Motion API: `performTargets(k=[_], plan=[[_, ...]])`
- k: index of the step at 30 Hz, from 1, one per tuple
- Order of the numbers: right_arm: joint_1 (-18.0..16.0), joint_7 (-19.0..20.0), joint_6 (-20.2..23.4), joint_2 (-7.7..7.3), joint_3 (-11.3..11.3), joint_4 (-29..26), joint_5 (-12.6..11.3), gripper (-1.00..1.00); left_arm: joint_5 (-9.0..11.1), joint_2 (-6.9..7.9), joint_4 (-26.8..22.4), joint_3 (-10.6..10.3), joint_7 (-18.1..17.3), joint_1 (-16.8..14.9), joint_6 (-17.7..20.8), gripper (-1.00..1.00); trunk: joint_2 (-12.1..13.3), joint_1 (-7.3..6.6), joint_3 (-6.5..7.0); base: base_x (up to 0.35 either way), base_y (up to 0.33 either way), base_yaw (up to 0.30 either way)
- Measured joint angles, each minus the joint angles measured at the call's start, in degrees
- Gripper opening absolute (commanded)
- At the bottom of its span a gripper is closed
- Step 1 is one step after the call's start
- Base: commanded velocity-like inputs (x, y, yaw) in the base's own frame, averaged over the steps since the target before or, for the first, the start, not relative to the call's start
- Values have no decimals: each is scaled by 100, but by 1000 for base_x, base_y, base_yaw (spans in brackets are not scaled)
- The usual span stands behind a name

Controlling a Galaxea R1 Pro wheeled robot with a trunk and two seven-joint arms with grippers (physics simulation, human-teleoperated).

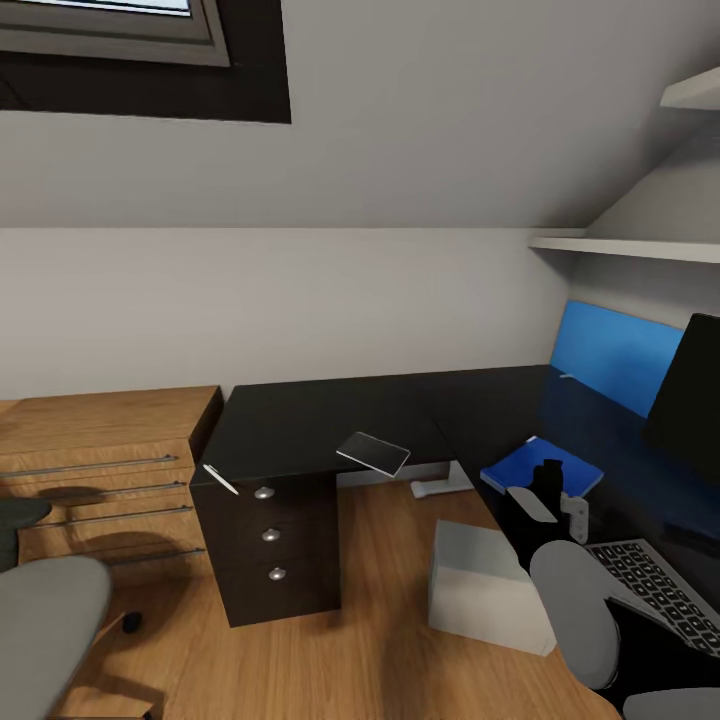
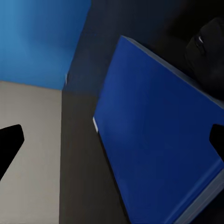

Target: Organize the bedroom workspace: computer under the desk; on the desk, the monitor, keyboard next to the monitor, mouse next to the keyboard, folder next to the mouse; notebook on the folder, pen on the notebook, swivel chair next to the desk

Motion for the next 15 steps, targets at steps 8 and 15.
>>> performTargets(k=[8, 15], plan=[[0, -1, -8, 15, -5, -9, -6, 100, 0, 0, 0, 0, 0, -2, 0, 100, 0, 0, 0, 0, 0, 0], [1, 13, -48, 89, 0, 14, 15, 100, 8, 0, 0, 0, 0, 2, 0, 100, 0, 0, 0, 0, 0, 0]])
